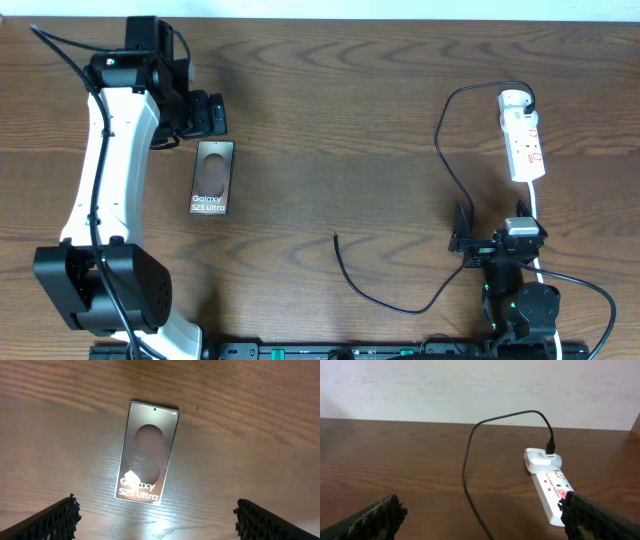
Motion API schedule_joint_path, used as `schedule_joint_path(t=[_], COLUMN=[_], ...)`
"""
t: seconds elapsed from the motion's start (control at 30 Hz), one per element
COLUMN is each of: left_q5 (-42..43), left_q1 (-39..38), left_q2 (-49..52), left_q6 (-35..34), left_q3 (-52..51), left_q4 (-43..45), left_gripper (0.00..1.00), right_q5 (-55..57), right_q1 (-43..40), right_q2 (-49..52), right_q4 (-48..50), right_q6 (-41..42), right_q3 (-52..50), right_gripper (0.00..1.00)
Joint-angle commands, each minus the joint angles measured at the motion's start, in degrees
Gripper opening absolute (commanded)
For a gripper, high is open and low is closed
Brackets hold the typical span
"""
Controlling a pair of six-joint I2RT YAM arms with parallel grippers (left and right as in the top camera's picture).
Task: Plug charger to phone and switch on socket
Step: 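Move the left gripper forward over the Galaxy phone, then lower the left gripper down onto the phone's top edge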
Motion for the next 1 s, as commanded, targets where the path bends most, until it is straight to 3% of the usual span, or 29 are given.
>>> schedule_joint_path(t=[0.0,0.97], left_q5=[-0.5,-2.01], left_q1=[0.24,0.26], left_q2=[0.85,18.95], left_q6=[8.48,9.64], left_q3=[0.46,0.39], left_q4=[-0.37,1.2], left_gripper=[0.98,0.98], right_q5=[0.68,0.68], right_q1=[0.44,0.44], right_q2=[-0.31,-0.31], right_q4=[-0.24,-0.24], right_q6=[0.61,0.61], right_q3=[-0.07,-0.07], right_gripper=[0.99,0.99])
